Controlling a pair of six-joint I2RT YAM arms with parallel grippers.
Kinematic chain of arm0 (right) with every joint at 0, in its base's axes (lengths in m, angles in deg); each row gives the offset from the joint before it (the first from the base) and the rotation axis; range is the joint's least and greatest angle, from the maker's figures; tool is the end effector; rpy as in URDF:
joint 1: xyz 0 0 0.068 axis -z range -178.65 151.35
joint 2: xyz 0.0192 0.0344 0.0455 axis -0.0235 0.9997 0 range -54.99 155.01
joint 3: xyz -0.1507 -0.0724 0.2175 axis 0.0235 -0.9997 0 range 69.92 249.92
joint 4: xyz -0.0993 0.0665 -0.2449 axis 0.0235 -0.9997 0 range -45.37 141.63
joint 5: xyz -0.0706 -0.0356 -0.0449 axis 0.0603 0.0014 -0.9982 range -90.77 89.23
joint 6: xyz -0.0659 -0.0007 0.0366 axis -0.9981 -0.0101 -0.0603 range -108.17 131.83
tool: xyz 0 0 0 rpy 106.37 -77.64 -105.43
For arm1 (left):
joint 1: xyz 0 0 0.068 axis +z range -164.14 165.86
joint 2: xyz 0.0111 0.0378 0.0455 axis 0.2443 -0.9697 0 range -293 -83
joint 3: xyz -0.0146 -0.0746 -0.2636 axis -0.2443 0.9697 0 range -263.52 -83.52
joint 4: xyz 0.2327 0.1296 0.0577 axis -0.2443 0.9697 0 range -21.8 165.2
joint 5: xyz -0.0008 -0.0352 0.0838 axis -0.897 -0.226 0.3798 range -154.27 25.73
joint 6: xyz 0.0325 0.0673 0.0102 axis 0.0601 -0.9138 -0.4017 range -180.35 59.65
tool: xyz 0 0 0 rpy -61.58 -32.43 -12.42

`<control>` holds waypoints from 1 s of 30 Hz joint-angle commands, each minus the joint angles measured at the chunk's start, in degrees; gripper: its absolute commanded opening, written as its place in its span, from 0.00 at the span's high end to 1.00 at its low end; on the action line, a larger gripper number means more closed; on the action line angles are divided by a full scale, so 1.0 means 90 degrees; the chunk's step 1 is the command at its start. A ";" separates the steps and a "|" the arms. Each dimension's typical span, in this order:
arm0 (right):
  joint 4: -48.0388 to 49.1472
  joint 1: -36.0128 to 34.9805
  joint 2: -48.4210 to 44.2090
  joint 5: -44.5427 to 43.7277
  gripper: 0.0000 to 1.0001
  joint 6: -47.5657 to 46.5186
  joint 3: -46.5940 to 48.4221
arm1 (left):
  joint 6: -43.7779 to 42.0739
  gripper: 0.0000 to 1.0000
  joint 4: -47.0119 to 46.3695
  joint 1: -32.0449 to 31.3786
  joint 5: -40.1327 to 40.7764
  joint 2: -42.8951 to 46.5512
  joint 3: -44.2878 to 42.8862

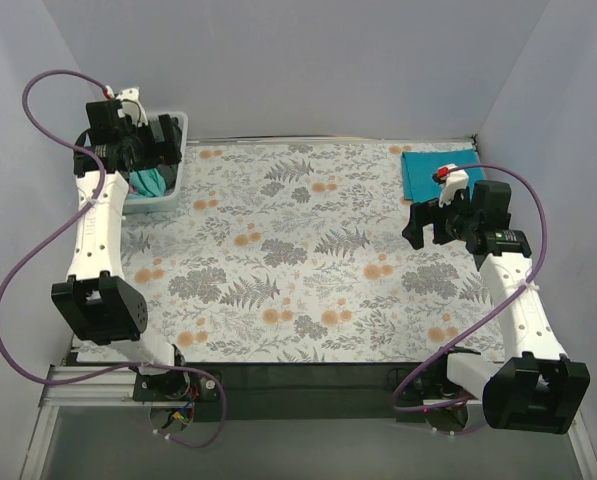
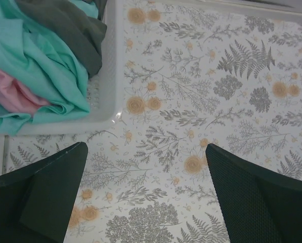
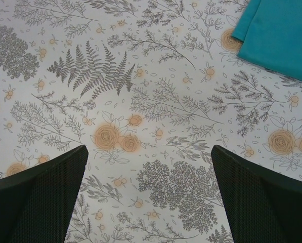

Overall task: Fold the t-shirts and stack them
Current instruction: Grab the tshirt from the pile

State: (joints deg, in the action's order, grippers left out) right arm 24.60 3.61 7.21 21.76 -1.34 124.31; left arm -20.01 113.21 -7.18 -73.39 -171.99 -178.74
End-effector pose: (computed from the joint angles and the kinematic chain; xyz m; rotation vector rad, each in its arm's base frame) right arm 0.2684 0.0138 0.2972 -0.4224 2.0966 0.2706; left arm 0.3692 0.0349 0.3809 -0.8356 2.1258 -0.4887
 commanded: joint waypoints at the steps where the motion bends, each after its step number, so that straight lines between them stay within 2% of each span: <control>1: 0.0005 0.0022 0.0082 0.0300 0.02 -0.0031 0.0255 | 0.0273 0.02 0.0055 0.0232 0.0213 -0.0725 -0.1367; 4: -0.0005 0.0022 0.0228 0.0320 0.02 -0.0041 0.0333 | 0.0459 0.02 0.0389 0.0447 0.0251 -0.1624 -0.2608; 11: -0.0024 0.0022 0.0492 0.0378 0.02 -0.0070 0.0382 | 0.0226 0.17 -0.0030 0.0623 0.0877 -0.2777 -0.3628; 12: -0.0024 0.0022 0.0511 0.0388 0.02 -0.0060 0.0382 | 0.0196 0.19 -0.0205 0.0642 0.1245 -0.2885 -0.3716; 15: -0.0044 0.0022 0.0648 0.0475 0.02 -0.0060 0.0431 | 0.0118 0.26 -0.0615 0.0798 0.1618 -0.3129 -0.3649; 16: -0.0044 0.0022 0.0696 0.0505 0.02 -0.0051 0.0470 | 0.0098 0.33 -0.0675 0.0847 0.1619 -0.3284 -0.3658; 21: -0.0142 0.0022 0.1087 0.0554 0.02 -0.0021 0.0734 | -0.0077 0.50 -0.0802 0.0994 0.1766 -0.3773 -0.3873; 26: -0.0151 0.0022 0.1292 0.0563 0.02 -0.0021 0.0812 | -0.0292 0.58 -0.0968 0.1033 0.2049 -0.4125 -0.3854; 30: -0.0151 0.0022 0.1341 0.0574 0.02 -0.0011 0.0822 | -0.0302 0.58 -0.1056 0.1072 0.2146 -0.4301 -0.3786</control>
State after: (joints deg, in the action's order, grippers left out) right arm 23.44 3.61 19.18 25.58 -1.65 128.86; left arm -21.52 105.52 2.37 -56.58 -210.88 -211.53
